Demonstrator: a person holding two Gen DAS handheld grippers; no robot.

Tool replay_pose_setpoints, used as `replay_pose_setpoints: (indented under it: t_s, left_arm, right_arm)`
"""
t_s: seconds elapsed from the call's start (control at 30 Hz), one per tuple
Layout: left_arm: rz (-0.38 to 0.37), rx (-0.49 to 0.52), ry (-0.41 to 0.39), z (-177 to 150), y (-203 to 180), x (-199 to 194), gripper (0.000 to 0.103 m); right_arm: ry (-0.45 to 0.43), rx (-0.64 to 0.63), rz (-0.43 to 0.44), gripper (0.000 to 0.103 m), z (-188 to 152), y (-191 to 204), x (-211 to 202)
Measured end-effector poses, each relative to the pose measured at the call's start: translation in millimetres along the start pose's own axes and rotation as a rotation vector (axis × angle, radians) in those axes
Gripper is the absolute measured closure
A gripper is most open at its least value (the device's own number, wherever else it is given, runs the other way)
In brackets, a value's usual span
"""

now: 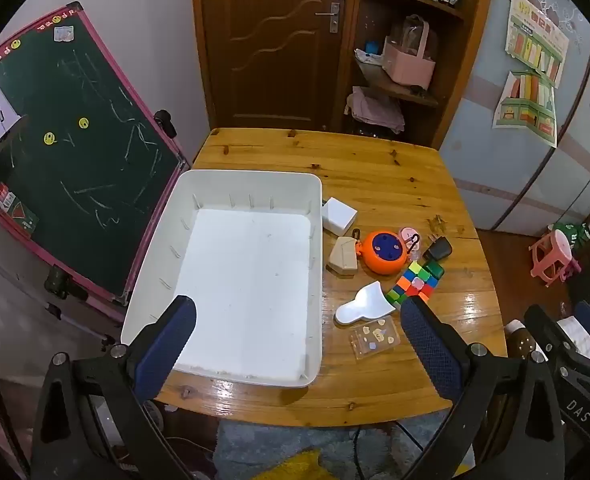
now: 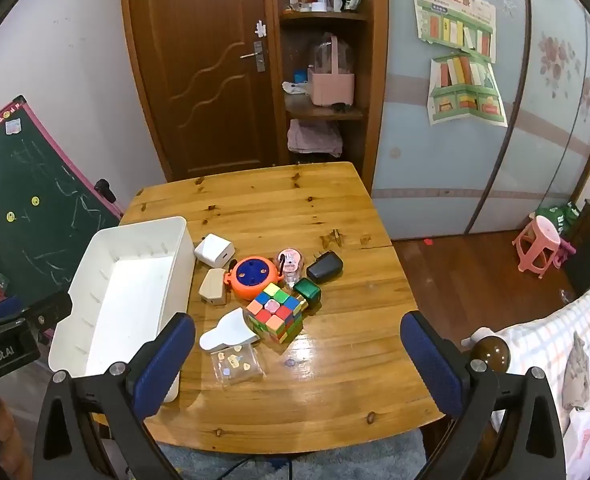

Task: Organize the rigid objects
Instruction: 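Move both tools toward the table, left tool toward the white tray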

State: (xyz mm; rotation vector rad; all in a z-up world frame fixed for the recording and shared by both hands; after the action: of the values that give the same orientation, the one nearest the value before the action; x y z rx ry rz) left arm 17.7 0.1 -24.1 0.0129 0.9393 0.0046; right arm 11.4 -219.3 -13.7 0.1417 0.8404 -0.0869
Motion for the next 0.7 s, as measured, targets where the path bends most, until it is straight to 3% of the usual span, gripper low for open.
replay_pose_setpoints:
  t_s: [0.7]
  left_arm:
    - [-0.001, -0.013, 0.018, -4, 4, 6, 0.001]
  right_arm:
    - [0.025, 0.007, -0.038, 0.000, -5, -4, 9]
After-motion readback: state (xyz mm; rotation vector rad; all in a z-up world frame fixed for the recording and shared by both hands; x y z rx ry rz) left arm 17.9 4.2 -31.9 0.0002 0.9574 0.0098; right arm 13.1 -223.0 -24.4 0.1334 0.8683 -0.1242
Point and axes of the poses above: each gripper's, at about its wrist camera, not at the fingertips, and x roughly the way its jaws point, y to its left, z to its top, the point moved 3 cm from there along x, roughly the way its jaws point, and after that the axes turned 6 degrees about x, right-handed, at the moved point
